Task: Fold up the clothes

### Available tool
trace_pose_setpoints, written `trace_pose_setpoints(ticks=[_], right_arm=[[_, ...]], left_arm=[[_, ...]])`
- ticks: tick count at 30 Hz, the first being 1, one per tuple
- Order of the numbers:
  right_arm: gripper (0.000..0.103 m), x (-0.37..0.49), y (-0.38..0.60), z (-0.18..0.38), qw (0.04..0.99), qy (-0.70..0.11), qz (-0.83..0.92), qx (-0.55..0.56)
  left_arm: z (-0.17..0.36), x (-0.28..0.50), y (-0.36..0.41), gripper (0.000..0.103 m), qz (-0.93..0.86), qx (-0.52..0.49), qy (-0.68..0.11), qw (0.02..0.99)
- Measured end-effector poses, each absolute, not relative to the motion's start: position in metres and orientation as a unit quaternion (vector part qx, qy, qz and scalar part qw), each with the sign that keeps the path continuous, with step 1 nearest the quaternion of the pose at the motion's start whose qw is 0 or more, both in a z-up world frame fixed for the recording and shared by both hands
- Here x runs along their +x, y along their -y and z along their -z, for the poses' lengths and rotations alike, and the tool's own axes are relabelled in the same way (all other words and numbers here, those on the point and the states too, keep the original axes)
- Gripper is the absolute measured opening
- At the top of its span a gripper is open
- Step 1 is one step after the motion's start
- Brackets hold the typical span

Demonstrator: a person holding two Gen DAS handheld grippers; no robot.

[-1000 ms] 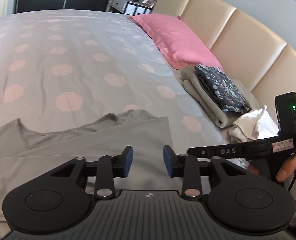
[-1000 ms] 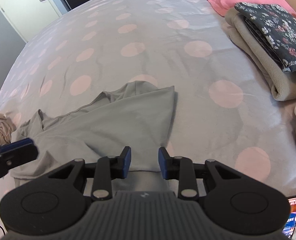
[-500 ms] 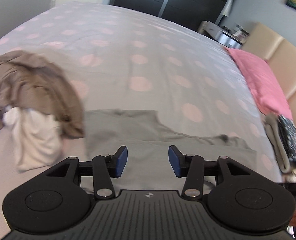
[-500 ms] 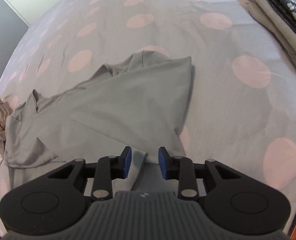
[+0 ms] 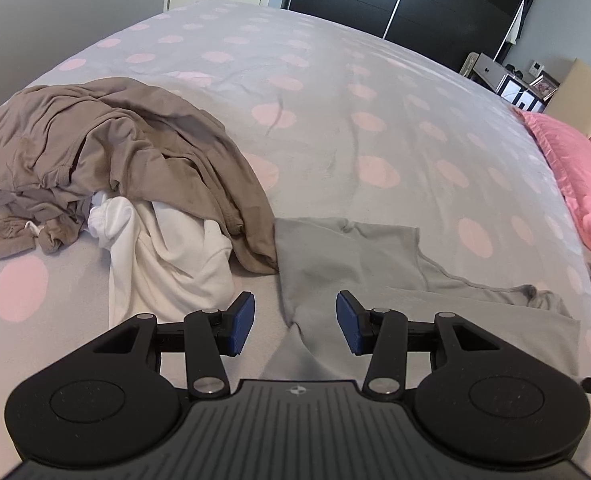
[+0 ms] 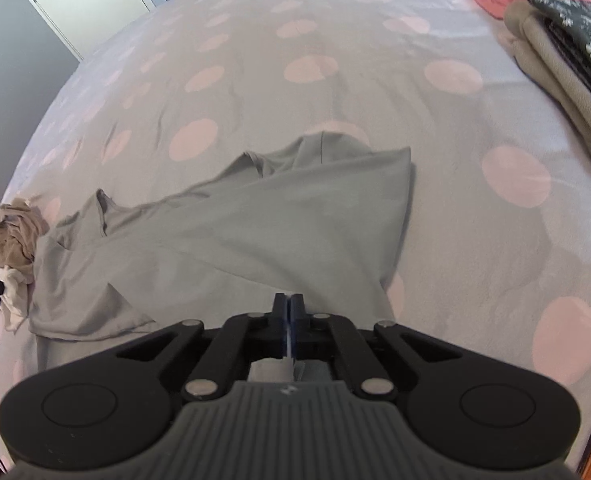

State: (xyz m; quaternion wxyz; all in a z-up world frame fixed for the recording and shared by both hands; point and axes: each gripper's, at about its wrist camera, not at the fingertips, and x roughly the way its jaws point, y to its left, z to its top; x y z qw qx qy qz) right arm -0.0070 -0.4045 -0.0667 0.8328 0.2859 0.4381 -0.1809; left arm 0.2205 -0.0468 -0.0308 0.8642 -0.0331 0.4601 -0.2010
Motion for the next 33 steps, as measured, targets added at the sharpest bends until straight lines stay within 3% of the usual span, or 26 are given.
trace_pose_setpoints(ticks=[9,21,22,23,25,32,33], right_arm=[[0.001,-0.004,0.451,0.036,0.833,-0.370,0.277,0.304],[0.001,0.015,0.470,0.062,0.818,-0.400,0.278,0.305],[0.001,0.016,0.471,0.063,0.818,-0.401,0.279,0.304],[0.001,0.018,0.471,0.064,0.818,-0.402,0.279,0.302],[0.001,0.020,0.471,0.065,0.818,-0.403,0.279,0.299],[0.001,0.030,0.477,0.070,0.819,-0.388,0.293,0.302],[0.005,0.031,0.479,0.072,0.816,-0.393,0.301,0.300]], left_arm=[[0.048,0.249,0.054,0.043,0.189,-0.062,-0.471,0.859],[0.076,0.277,0.063,0.041,0.196,-0.130,-0.464,0.854],[0.076,0.276,0.064,0.033,0.201,-0.126,-0.460,0.856],[0.075,0.276,0.065,0.012,0.205,-0.122,-0.456,0.857],[0.073,0.274,0.068,0.000,0.207,-0.109,-0.447,0.863],[0.054,0.278,0.044,0.000,0.165,-0.130,-0.400,0.892],[0.055,0.281,0.043,0.000,0.168,-0.138,-0.408,0.887]])
